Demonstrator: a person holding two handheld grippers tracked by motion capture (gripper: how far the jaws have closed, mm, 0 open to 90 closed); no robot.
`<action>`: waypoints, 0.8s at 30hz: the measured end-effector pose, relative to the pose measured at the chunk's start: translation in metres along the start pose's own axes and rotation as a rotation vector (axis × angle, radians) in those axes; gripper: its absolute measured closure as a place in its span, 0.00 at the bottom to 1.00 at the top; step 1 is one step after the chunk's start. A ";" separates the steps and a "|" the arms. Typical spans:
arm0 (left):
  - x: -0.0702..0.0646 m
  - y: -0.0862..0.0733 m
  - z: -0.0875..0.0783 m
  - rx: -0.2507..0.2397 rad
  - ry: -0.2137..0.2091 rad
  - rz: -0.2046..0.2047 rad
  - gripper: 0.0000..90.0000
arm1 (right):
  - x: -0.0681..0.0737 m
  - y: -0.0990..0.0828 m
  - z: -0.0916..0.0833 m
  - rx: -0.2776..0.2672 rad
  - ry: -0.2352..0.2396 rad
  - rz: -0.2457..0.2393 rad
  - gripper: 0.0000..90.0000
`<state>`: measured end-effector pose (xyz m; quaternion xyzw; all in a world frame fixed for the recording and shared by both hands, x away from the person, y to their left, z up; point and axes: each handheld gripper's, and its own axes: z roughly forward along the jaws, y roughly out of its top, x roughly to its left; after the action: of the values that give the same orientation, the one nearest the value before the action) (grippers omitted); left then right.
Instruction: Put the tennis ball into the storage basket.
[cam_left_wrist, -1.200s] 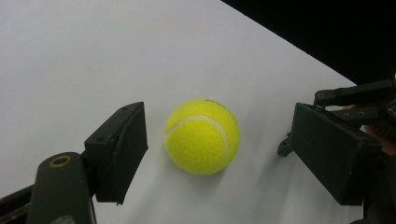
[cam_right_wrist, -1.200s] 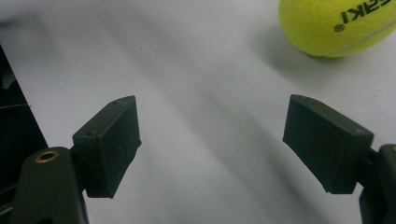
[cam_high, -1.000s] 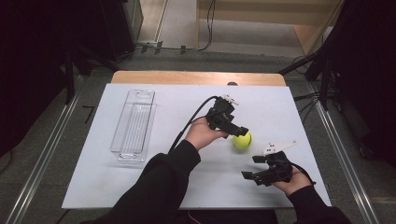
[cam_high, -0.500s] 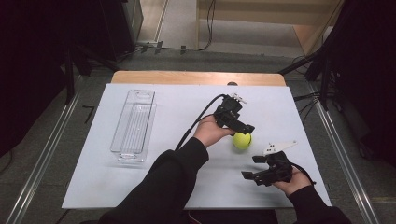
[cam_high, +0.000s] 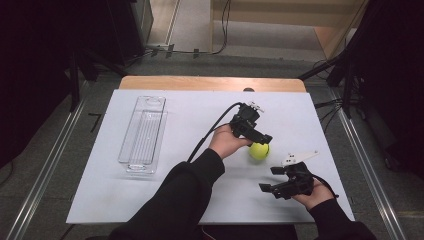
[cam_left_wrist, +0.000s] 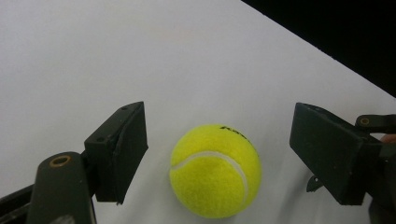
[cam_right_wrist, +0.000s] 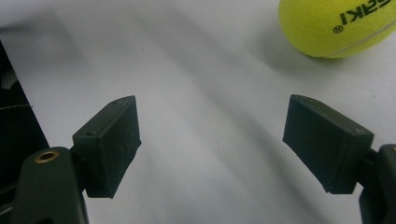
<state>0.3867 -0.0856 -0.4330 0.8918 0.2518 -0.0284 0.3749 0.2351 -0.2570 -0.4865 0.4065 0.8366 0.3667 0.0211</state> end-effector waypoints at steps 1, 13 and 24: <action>0.000 0.000 0.001 0.003 -0.001 0.002 0.22 | 0.000 0.000 0.000 0.000 0.000 0.000 0.19; -0.004 -0.006 0.011 0.011 -0.002 0.019 0.22 | 0.000 0.000 0.000 0.001 0.002 -0.001 0.19; -0.004 -0.013 0.021 0.041 -0.008 0.021 0.22 | 0.001 0.000 0.000 0.002 0.005 -0.001 0.19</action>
<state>0.3803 -0.0938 -0.4552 0.9017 0.2404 -0.0332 0.3578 0.2348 -0.2563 -0.4867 0.4049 0.8374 0.3667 0.0185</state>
